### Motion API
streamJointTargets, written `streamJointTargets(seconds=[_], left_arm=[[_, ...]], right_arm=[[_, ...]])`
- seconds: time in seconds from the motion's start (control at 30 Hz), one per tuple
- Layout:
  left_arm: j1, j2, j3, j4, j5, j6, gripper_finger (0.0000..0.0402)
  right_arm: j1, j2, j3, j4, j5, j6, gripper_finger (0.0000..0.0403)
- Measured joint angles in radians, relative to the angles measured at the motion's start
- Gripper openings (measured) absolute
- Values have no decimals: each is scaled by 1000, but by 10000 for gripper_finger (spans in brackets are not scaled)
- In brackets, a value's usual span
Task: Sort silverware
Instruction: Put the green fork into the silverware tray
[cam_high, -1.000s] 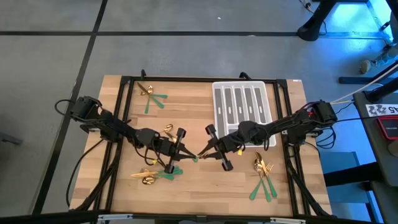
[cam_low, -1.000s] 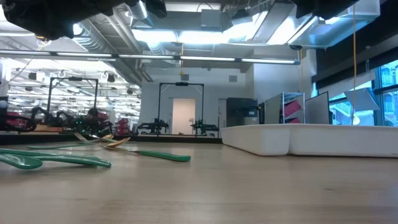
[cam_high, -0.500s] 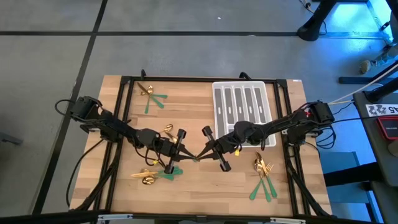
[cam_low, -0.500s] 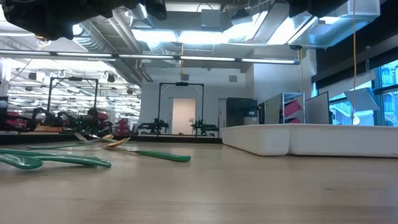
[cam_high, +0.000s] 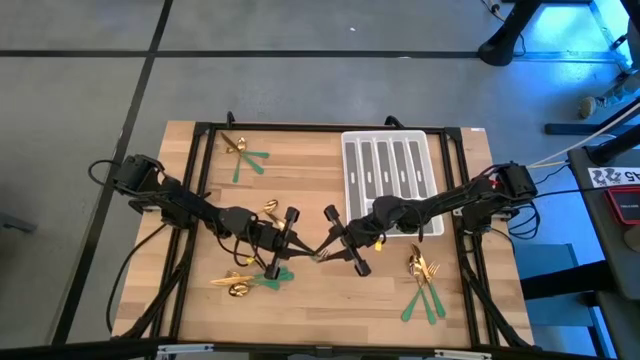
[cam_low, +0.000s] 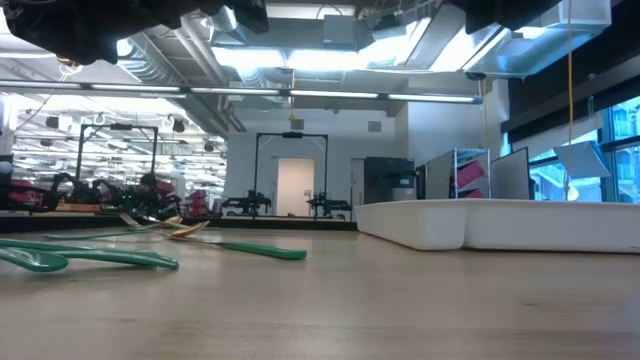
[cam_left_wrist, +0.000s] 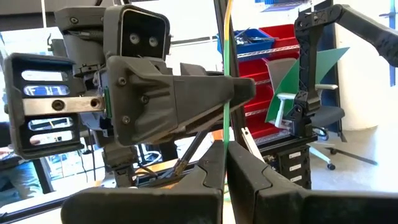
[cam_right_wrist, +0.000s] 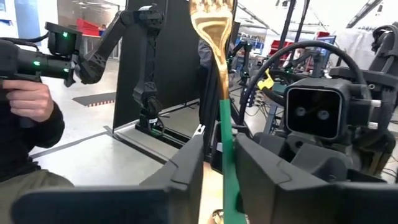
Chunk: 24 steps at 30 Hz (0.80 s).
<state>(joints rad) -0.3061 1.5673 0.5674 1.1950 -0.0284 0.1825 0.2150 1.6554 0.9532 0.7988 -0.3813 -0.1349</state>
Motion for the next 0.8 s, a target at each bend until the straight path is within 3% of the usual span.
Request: streamJointTargets(seconds=[0.2, 0.57, 0.7, 0.8], left_arm=[[0, -1, 1, 1, 0, -1, 0], [-2, -1, 1, -12, 1, -7, 0], [-5, -1, 1, -15, -10, -3, 4], [2, -1, 1, -45, -35, 6, 28]], right_arm=[[0, 0, 56, -85, -22, 0, 102], [-1, -1, 94, -161, -28, -26, 9], [5, -28, 94, -221, 59, -27, 13], [11, -82, 94, -347, 194, -7, 5]])
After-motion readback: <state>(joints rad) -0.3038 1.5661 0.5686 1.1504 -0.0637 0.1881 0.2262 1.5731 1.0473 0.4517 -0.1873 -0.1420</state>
